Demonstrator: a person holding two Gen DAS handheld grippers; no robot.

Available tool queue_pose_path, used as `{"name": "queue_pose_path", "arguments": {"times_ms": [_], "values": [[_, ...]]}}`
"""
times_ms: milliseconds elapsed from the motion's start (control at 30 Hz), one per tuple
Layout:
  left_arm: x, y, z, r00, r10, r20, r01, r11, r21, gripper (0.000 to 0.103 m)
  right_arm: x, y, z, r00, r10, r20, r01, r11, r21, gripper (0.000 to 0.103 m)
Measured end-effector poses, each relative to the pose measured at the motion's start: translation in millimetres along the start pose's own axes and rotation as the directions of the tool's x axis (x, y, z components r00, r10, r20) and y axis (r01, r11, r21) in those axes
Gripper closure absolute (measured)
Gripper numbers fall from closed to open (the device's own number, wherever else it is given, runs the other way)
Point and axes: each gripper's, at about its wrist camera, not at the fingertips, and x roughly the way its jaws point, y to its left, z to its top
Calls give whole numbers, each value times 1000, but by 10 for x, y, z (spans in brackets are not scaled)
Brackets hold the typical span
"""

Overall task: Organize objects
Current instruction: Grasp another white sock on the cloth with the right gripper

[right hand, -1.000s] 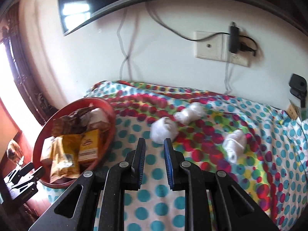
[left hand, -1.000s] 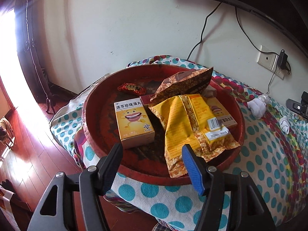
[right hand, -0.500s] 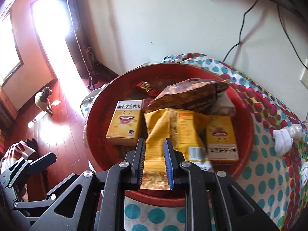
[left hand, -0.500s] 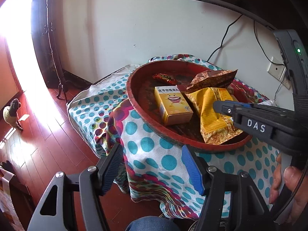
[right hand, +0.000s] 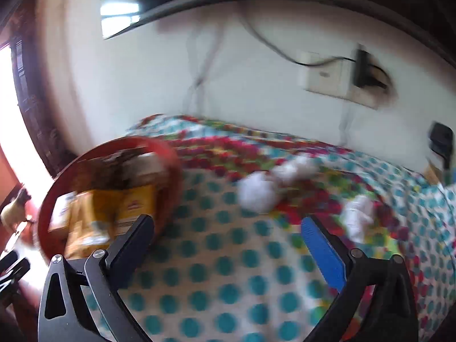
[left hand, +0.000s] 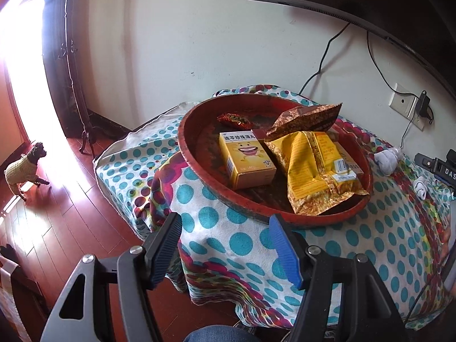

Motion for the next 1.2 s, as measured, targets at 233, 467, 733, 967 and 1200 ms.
{"name": "queue_pose_path", "arguments": {"times_ms": [233, 467, 733, 967, 1200], "values": [[-27, -295, -57, 1000, -21, 6, 20, 996, 83, 37, 732, -958, 36, 972, -179, -154, 201, 969, 145, 28], [-31, -320, -47, 1000, -20, 19, 18, 996, 84, 37, 816, -906, 51, 968, -204, -145, 219, 972, 92, 81], [-12, -248, -42, 1000, -16, 16, 14, 998, 67, 37, 279, -43, 252, 999, -51, 9, 52, 996, -68, 81], [17, -154, -39, 1000, 0, 10, -1, 999, 48, 37, 32, 1211, 60, 984, 178, -2, -172, 952, -252, 81], [65, -100, -47, 1000, 7, -3, -7, 999, 33, 37, -174, 2048, -224, 939, 340, -60, -336, 858, -388, 80]]}}
